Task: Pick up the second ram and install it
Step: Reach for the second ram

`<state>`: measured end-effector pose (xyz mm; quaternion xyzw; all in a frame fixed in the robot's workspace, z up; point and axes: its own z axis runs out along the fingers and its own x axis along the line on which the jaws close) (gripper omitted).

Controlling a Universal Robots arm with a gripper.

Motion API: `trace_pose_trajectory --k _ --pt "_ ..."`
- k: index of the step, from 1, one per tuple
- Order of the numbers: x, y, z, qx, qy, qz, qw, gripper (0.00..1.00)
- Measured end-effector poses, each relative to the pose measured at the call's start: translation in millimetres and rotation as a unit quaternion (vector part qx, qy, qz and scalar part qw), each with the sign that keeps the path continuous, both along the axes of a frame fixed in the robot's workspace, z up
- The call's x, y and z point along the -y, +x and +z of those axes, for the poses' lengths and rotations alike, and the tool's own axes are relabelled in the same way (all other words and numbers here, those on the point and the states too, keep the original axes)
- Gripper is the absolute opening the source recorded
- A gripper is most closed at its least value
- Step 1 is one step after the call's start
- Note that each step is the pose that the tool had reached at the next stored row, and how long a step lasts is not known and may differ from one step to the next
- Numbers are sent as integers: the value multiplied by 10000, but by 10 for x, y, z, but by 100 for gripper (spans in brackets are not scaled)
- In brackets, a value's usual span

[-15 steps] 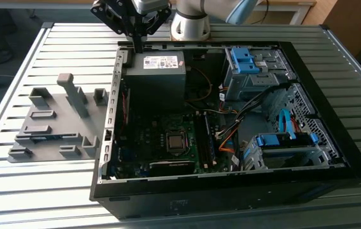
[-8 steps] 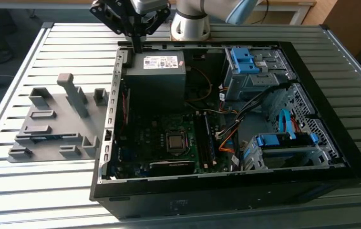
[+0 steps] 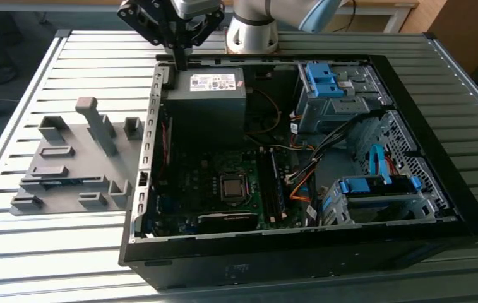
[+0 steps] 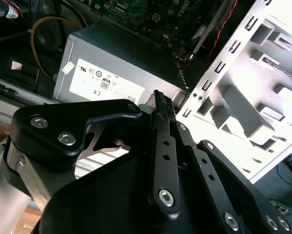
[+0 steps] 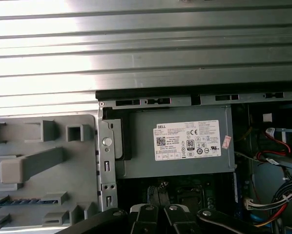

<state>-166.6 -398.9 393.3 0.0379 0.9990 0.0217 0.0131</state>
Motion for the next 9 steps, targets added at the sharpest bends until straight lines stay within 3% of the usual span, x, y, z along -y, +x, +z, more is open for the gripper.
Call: trace_pose_trajectory --k 9 --pt "0 -19 0 0 0 0 10000 11"
